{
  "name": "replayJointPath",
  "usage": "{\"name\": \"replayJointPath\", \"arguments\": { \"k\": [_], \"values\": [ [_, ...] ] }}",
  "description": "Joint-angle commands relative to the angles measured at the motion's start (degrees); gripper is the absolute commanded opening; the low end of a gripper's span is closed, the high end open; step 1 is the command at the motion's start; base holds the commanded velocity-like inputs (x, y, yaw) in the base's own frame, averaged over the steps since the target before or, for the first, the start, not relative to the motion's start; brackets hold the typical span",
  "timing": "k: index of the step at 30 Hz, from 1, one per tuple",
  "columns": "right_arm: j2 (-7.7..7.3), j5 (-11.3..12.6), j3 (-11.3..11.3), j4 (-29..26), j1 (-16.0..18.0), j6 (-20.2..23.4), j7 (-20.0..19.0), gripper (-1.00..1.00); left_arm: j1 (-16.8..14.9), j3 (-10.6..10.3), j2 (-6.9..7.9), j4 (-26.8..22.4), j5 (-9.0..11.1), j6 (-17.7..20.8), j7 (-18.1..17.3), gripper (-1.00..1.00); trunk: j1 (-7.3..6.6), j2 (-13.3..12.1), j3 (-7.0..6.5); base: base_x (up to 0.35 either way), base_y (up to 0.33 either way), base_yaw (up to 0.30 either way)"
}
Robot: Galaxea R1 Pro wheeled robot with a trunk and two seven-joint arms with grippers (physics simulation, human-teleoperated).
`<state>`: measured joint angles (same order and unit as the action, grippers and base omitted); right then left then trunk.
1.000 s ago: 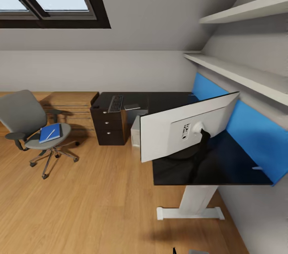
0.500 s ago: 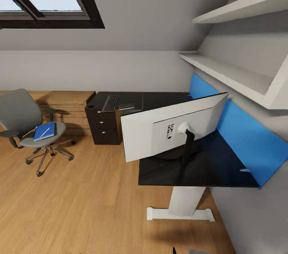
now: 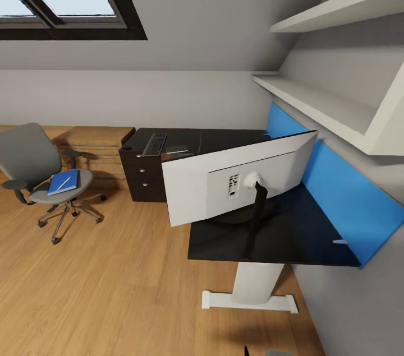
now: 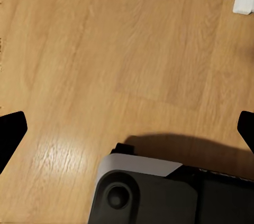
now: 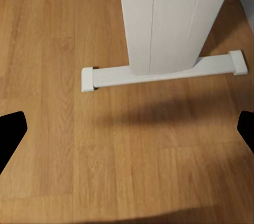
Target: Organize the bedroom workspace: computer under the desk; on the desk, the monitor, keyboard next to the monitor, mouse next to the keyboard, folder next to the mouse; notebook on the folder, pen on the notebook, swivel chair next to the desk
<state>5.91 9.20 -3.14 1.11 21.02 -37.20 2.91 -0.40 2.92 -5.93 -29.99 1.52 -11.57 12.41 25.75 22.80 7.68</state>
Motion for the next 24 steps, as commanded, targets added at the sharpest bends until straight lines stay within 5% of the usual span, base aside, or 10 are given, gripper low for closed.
{"name": "replayJointPath", "arguments": {
  "k": [1,10,11,17,20,21,24],
  "values": [
    [0.01,0.3,-0.4,0.1,0.1,-0.2,0.2,1.00,0.0,0.6,-0.05,0.0,0.2,-0.2,-0.1,1.00,0.03,0.1,0.12,0.000,-0.004,0.001],
    [-0.64,0.3,-0.3,0.0,0.1,-1.3,0.3,1.00,0.0,1.9,-0.05,-0.1,0.3,-1.2,0.0,1.00,0.03,0.1,0.12,0.000,0.000,0.000],
    [-4.89,0.7,0.1,-0.1,0.1,-4.5,0.5,1.00,0.0,3.2,-0.21,-4.3,0.5,-3.8,-0.3,1.00,0.03,0.1,0.12,0.000,0.000,0.000],
    [-5.59,2.1,1.2,-5.6,0.1,-3.1,2.0,1.00,0.0,3.4,-0.47,-17.5,0.6,-1.6,-0.4,1.00,0.03,0.1,0.12,0.000,0.000,0.000],
    [-5.71,2.4,1.4,-11.4,0.2,1.1,3.9,1.00,0.0,3.5,-0.49,-21.7,1.1,3.3,-0.4,1.00,0.03,0.1,0.12,0.000,0.000,0.000],
    [-5.86,2.5,1.5,-17.7,0.1,6.4,5.8,1.00,0.0,3.4,-0.53,-24.6,1.7,6.9,-0.4,1.00,0.03,0.1,0.12,0.000,0.000,0.000],
    [-6.63,2.6,1.6,-26.6,0.1,14.4,7.5,1.00,0.0,3.4,-0.57,-28.3,2.1,9.7,-0.4,1.00,0.03,0.1,0.12,0.000,0.000,0.000]
  ]
}}
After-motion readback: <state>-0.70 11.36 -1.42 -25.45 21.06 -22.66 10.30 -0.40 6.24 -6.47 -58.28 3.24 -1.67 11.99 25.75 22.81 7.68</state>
